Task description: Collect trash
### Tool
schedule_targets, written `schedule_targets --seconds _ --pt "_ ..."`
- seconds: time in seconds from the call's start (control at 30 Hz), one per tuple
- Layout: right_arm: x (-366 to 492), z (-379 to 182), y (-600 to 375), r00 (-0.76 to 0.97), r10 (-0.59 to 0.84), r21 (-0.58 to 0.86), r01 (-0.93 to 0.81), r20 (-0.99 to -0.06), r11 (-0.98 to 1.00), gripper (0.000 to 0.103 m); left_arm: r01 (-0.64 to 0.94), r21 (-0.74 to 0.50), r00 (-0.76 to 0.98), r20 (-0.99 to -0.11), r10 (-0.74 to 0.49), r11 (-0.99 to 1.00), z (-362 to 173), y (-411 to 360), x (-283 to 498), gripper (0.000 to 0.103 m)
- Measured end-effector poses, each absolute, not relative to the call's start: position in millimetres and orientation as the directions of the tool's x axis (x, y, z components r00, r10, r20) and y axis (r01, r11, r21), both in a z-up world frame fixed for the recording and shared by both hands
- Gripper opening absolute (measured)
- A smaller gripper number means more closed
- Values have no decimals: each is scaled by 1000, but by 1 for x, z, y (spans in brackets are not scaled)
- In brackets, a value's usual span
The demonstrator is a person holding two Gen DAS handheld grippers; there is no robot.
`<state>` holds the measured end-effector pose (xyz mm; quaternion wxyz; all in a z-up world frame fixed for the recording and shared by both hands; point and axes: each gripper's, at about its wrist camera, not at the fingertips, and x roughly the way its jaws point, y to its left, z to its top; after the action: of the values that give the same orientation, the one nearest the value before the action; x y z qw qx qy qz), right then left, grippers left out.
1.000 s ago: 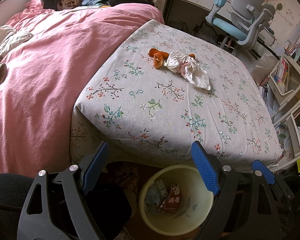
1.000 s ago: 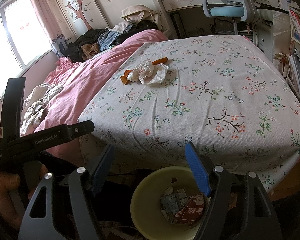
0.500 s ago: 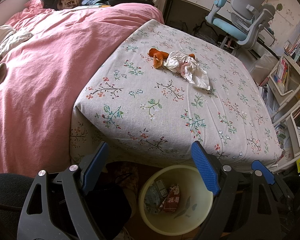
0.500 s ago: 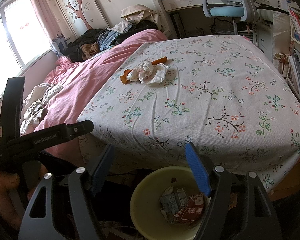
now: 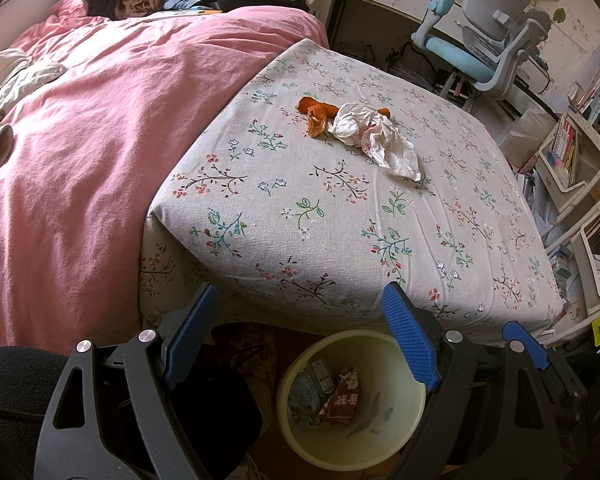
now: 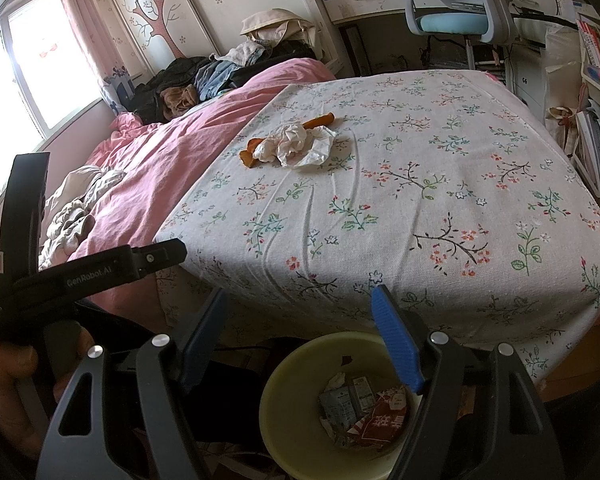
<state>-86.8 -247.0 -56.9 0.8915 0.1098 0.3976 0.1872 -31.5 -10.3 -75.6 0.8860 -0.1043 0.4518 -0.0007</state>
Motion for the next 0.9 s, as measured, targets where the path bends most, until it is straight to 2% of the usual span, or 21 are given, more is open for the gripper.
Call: schedule_targets --seconds 0.9 --pt "-89 -59 -245 613 418 341 -246 -670 907 71 -94 -187 591 -801 -96 978 -75 -10 -31 82"
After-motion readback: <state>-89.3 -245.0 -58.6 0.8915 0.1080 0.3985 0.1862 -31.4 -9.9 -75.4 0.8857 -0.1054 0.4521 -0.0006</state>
